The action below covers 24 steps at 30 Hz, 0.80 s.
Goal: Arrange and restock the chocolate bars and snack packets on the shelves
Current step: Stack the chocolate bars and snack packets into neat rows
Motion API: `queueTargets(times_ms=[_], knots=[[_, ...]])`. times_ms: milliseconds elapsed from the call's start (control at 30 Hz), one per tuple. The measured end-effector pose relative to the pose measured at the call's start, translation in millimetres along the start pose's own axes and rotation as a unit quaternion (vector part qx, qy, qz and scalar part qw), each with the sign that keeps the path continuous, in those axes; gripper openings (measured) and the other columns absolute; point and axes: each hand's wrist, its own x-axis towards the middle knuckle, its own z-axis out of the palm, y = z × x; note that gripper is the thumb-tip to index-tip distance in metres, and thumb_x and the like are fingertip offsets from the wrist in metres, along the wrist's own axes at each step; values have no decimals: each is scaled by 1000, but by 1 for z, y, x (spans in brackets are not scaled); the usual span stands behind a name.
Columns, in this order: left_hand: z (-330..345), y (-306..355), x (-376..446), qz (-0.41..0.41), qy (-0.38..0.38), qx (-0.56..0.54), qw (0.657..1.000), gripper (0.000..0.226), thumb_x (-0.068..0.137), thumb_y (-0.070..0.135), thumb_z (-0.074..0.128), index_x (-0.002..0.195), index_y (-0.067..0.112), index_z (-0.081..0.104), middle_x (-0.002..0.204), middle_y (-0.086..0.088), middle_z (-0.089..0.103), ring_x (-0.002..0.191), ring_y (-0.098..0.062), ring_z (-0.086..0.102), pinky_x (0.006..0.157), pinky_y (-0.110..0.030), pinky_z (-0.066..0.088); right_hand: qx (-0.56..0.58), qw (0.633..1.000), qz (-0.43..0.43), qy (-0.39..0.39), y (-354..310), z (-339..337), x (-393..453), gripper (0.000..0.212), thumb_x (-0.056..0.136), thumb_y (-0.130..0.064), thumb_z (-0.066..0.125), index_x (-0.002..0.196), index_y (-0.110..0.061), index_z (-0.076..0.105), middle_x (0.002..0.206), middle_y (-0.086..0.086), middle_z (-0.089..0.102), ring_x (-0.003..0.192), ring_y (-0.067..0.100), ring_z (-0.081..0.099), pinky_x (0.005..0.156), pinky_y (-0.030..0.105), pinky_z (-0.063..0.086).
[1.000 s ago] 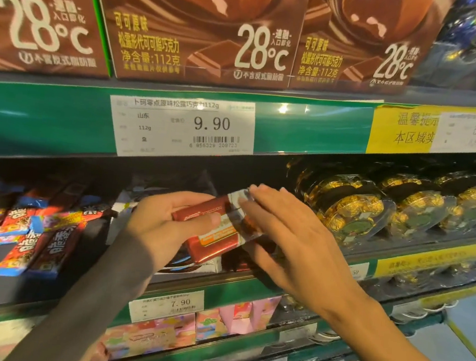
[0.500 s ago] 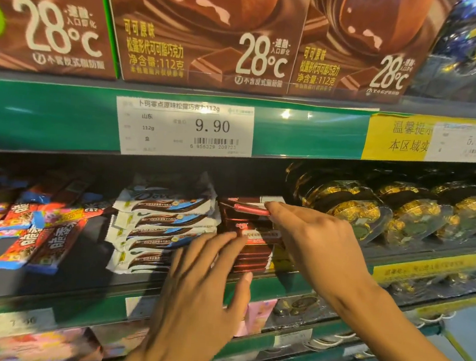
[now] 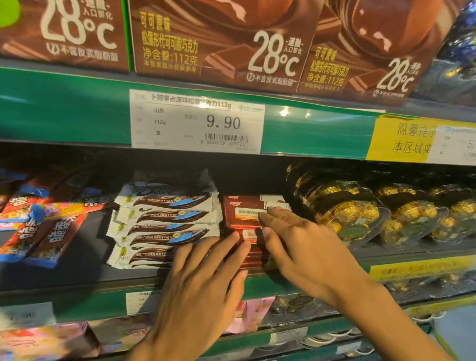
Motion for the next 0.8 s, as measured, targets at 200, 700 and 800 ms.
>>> queueTargets(times_ms=[200, 700, 800], knots=[[0, -1, 0, 9, 4, 7, 1000, 43, 95, 36, 47, 132, 19, 61, 134, 0, 60, 119, -19, 57, 99, -42, 39, 8, 999, 21, -43, -7, 1, 9, 54, 106, -45, 23, 155, -24, 28, 161, -1, 29, 149, 10, 21, 107, 13, 4], [-5, 4, 0, -14, -8, 2, 1000, 44, 93, 37, 50, 132, 21, 60, 137, 1, 57, 121, -18, 53, 97, -43, 42, 22, 996, 41, -78, -6, 19, 12, 58, 105, -52, 13, 158, -30, 8, 165, -6, 7, 151, 8, 0, 117, 21, -8], [-6, 6, 0, -23, -8, -2, 1000, 42, 93, 35, 52, 131, 21, 61, 137, 2, 57, 122, -18, 52, 97, -43, 42, 34, 995, 45, -83, -5, 17, 14, 59, 104, -53, 12, 158, -29, 10, 165, -6, 9, 151, 8, 2, 119, 23, -5]])
